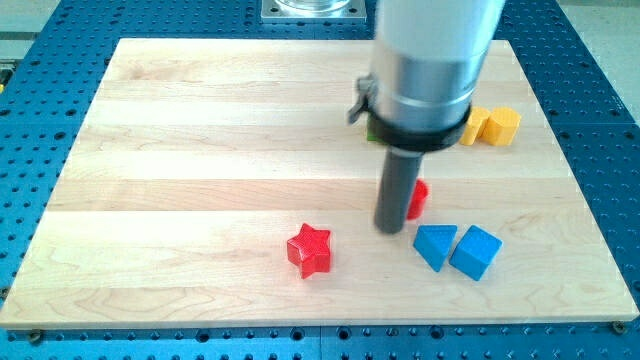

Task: Slide the red star to the left of the triangle

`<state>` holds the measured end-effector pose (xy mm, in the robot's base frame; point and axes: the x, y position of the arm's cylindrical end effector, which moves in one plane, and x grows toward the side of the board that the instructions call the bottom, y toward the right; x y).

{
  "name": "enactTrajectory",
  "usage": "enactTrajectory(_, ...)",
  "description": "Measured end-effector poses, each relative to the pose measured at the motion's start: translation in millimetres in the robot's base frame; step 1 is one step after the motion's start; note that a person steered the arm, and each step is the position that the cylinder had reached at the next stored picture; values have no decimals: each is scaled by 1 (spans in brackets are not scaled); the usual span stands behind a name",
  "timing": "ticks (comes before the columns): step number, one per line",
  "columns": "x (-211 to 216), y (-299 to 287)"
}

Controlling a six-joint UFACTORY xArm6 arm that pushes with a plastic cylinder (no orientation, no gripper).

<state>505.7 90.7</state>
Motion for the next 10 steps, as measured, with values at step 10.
enactTrajectory(10,68,-162)
